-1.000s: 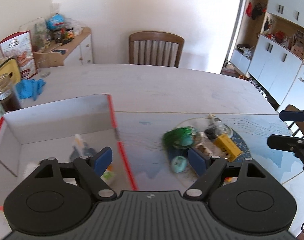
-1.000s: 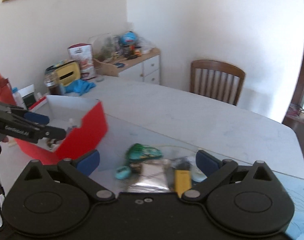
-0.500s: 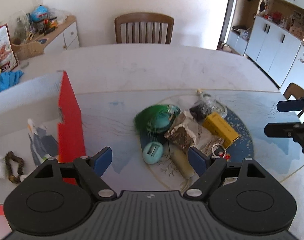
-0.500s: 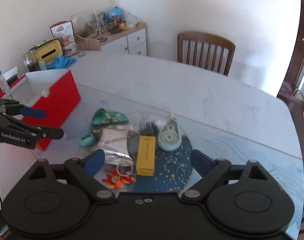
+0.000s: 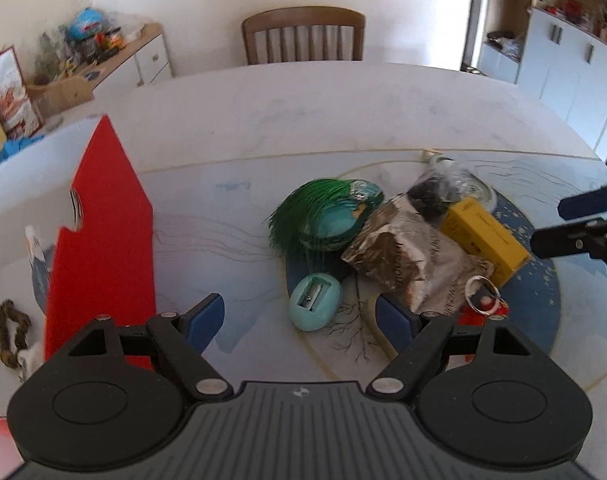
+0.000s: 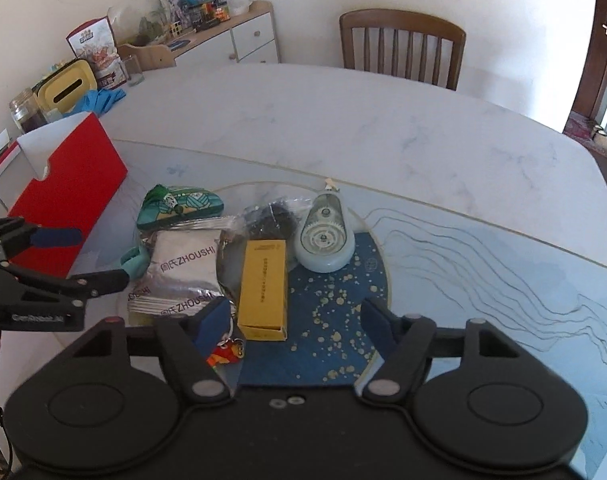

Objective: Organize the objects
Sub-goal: 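Move both grippers back over the remaining items on the table, then grasp the teal sharpener with the left gripper while the right grasps the yellow box, then lift the teal sharpener and yellow box toward the cardboard box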

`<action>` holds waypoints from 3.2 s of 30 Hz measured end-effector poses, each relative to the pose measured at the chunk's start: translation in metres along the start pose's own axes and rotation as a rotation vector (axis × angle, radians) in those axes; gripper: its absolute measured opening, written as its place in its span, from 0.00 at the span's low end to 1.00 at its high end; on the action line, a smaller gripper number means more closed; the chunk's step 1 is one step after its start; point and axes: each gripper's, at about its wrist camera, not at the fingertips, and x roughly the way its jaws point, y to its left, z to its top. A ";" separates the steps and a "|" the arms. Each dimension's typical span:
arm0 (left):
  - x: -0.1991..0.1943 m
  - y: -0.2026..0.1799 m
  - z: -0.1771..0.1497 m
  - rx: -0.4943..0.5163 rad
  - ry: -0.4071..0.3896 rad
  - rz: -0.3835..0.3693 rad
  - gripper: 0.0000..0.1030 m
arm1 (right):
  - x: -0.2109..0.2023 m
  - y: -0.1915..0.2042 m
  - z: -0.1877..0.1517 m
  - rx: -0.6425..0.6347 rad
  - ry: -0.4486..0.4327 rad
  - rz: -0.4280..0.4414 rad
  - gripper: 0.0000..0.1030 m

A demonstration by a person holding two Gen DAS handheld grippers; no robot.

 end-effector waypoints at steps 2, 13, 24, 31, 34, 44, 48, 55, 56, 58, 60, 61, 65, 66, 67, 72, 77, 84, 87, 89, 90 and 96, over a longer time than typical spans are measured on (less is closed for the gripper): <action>0.005 0.003 0.000 -0.018 0.007 -0.007 0.80 | 0.006 0.001 0.002 0.000 0.008 0.004 0.64; 0.017 0.029 0.000 -0.167 0.022 -0.122 0.62 | 0.032 0.011 0.009 -0.005 0.063 0.052 0.50; 0.025 0.025 -0.003 -0.130 0.038 -0.140 0.53 | 0.043 0.020 0.015 -0.027 0.088 0.061 0.43; 0.028 0.016 0.000 -0.089 0.028 -0.135 0.32 | 0.047 0.021 0.015 -0.018 0.090 0.037 0.37; 0.026 0.011 0.000 -0.070 0.021 -0.134 0.32 | 0.046 0.018 0.013 -0.008 0.088 0.030 0.29; 0.004 0.013 0.000 -0.086 -0.005 -0.130 0.32 | 0.022 0.017 0.005 0.003 0.059 0.030 0.27; -0.011 0.012 0.002 -0.095 -0.024 -0.130 0.32 | 0.003 0.018 0.005 -0.002 0.024 0.029 0.27; -0.036 0.011 0.005 -0.110 -0.054 -0.148 0.32 | -0.022 0.021 0.006 -0.008 -0.016 0.027 0.27; -0.039 0.011 0.005 -0.107 -0.060 -0.149 0.32 | -0.025 0.020 0.005 -0.005 -0.019 0.026 0.27; -0.045 0.011 0.005 -0.101 -0.068 -0.151 0.32 | -0.029 0.020 0.002 -0.004 -0.020 0.025 0.27; -0.048 0.011 0.004 -0.097 -0.071 -0.150 0.32 | -0.030 0.017 -0.003 -0.004 -0.015 0.013 0.27; -0.050 0.011 0.003 -0.098 -0.070 -0.150 0.32 | -0.030 0.014 -0.006 0.005 -0.004 0.012 0.27; -0.056 0.013 -0.001 -0.110 -0.071 -0.155 0.32 | -0.038 0.007 -0.013 0.059 -0.003 0.032 0.27; -0.057 0.013 -0.001 -0.114 -0.072 -0.156 0.32 | -0.040 0.004 -0.013 0.078 -0.011 0.039 0.27; -0.058 0.013 -0.001 -0.117 -0.074 -0.157 0.32 | -0.043 0.000 -0.012 0.100 -0.023 0.048 0.27; -0.064 0.015 0.000 -0.126 -0.082 -0.161 0.32 | -0.059 -0.014 -0.006 0.199 -0.135 0.105 0.27; -0.073 0.016 0.000 -0.132 -0.093 -0.160 0.32 | -0.068 -0.008 0.002 0.188 -0.158 0.129 0.27; -0.096 0.030 0.003 -0.139 -0.120 -0.149 0.32 | -0.081 0.031 0.020 0.085 -0.159 0.157 0.27; -0.105 0.042 0.002 -0.148 -0.128 -0.141 0.32 | -0.083 0.051 0.030 0.044 -0.165 0.182 0.27; -0.110 0.052 0.001 -0.151 -0.134 -0.133 0.32 | -0.081 0.063 0.036 0.023 -0.166 0.195 0.27; -0.112 0.057 0.001 -0.152 -0.137 -0.128 0.32 | -0.079 0.071 0.039 0.011 -0.165 0.200 0.27; -0.124 0.097 -0.001 -0.170 -0.150 -0.095 0.32 | -0.068 0.113 0.053 -0.035 -0.156 0.222 0.27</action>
